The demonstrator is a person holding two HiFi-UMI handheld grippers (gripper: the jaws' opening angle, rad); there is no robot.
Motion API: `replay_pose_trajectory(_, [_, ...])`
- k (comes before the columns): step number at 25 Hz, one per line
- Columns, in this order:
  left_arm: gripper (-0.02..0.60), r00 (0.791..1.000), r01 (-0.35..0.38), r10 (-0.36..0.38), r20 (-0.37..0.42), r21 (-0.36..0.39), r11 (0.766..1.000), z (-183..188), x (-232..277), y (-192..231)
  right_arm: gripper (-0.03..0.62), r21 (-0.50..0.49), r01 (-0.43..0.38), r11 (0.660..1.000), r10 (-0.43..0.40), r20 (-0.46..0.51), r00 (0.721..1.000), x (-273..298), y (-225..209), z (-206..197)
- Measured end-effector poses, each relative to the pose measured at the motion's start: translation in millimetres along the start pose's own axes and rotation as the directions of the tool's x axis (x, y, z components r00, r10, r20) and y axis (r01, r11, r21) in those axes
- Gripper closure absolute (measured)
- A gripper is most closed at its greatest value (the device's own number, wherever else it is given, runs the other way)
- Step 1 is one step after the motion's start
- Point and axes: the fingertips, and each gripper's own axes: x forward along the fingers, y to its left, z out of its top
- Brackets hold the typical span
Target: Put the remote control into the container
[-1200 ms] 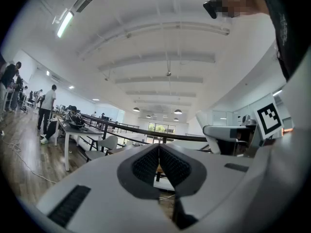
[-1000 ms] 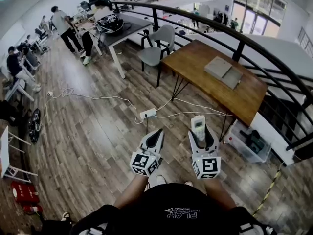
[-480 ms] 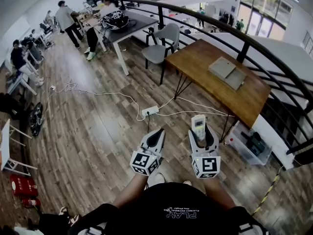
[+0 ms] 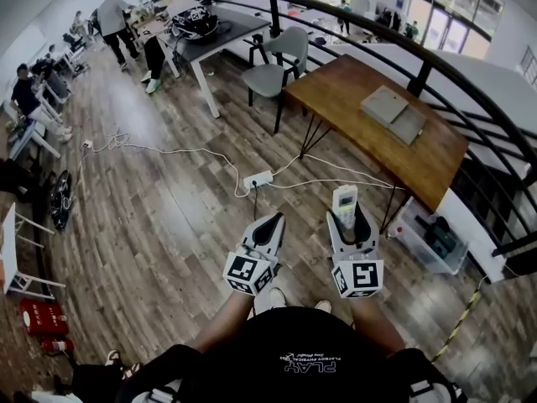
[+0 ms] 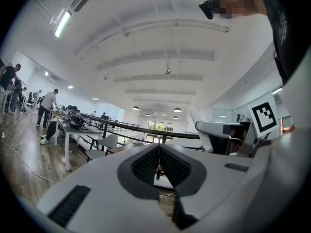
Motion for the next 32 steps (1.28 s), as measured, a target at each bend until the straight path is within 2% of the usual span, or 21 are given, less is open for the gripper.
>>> replay_pose_trajectory(7, [0.575, 0.998, 0.056, -0.056, -0.007, 0.013, 0.998, 2.5, 8.7, 16.4, 0.338, 0.016, 0.024, 1.0, -0.024, -0.019, 1.0, 16.6, 7.8, -10.9])
replay_pose_trajectory(13, [0.575, 0.993, 0.12, -0.119, -0.016, 0.036, 0.992, 7.2, 11.7, 37.3, 0.338, 0.033, 0.078, 0.996, -0.077, -0.034, 0.996, 27.3, 13.9, -23.6])
replay_pose_trajectory(18, [0.575, 0.99, 0.139, -0.138, -0.018, 0.032, 0.99, 5.2, 20.6, 44.5, 0.338, 0.016, 0.094, 0.995, -0.093, -0.043, 0.995, 33.5, 10.2, -24.5])
replay_pose_trajectory(27, [0.575, 0.988, 0.148, -0.147, -0.041, 0.012, 0.989, -9.1, 54.0, 34.5, 0.338, -0.002, 0.103, 0.995, -0.103, -0.052, 0.993, 43.3, -27.3, -27.8])
replay_pose_trajectory(32, [0.574, 0.989, 0.144, -0.143, -0.042, 0.015, 0.989, -7.8, 91.3, 28.0, 0.338, 0.009, 0.107, 0.994, -0.107, -0.048, 0.993, 55.5, -62.6, -29.7])
